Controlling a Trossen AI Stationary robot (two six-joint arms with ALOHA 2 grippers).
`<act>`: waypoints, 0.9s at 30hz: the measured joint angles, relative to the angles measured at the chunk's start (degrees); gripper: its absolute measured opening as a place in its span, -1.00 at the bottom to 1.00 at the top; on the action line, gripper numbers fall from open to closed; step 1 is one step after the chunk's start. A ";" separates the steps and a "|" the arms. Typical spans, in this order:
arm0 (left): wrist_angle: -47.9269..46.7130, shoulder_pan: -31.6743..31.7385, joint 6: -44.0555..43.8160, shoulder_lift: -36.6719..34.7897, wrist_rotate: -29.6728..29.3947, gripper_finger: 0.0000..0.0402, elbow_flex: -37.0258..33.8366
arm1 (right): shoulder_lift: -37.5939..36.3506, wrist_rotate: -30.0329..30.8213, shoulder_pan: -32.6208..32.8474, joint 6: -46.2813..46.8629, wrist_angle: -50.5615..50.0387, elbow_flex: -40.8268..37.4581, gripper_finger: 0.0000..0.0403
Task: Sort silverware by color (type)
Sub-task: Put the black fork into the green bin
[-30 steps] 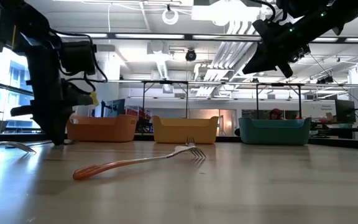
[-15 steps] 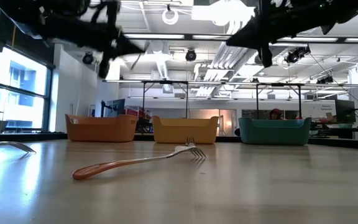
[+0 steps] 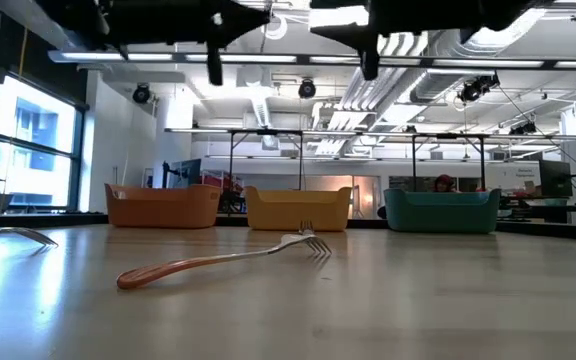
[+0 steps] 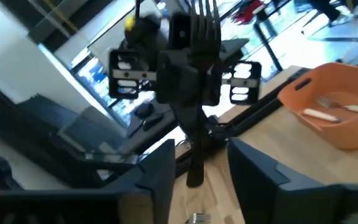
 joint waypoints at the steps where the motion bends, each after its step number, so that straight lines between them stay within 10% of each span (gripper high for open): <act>1: 0.01 -0.42 0.67 0.78 0.42 -1.00 1.13 | 1.03 -0.62 0.00 -0.35 -0.18 1.00 -0.30; 15: -0.01 -1.98 3.91 5.32 2.92 -1.00 8.42 | 8.57 -6.50 0.74 -3.02 -0.17 10.03 -0.29; 27: 1.29 -2.73 5.01 5.29 2.94 -1.00 8.44 | 8.57 -8.01 0.60 -7.22 -0.96 10.08 -0.96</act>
